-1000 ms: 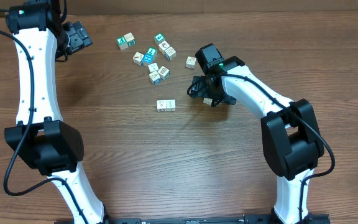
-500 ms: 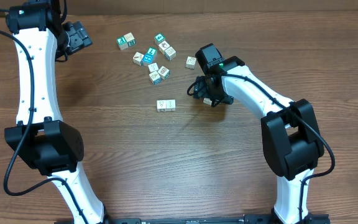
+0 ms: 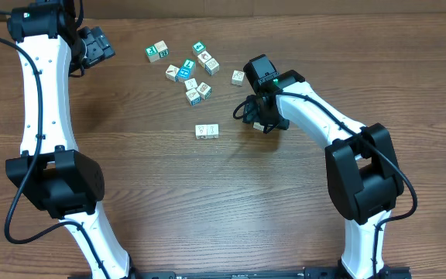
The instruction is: Form a horizontal line
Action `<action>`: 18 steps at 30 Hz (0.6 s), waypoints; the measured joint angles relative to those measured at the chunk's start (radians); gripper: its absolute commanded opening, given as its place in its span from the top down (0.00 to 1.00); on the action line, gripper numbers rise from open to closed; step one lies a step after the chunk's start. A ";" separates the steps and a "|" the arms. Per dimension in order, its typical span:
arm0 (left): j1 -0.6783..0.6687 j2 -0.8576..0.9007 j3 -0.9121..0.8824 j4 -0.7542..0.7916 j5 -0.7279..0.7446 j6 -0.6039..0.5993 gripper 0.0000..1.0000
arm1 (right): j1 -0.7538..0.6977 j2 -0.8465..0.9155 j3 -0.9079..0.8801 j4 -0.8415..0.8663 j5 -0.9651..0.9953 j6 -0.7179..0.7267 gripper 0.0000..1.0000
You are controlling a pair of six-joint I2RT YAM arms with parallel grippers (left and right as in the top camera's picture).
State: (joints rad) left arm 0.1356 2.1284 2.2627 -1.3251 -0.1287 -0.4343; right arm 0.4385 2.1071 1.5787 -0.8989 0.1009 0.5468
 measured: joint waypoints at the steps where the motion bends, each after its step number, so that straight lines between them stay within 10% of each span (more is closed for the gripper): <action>1: 0.000 0.000 0.000 0.000 0.000 0.000 0.01 | 0.000 0.000 0.000 0.000 0.000 0.000 0.35; 18: 0.000 0.000 0.000 0.000 0.000 0.000 0.00 | 0.000 0.000 -0.001 0.000 0.000 0.000 0.51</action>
State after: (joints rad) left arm 0.1356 2.1284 2.2627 -1.3251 -0.1287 -0.4343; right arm 0.4385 2.1071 1.5780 -0.8989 0.1009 0.5465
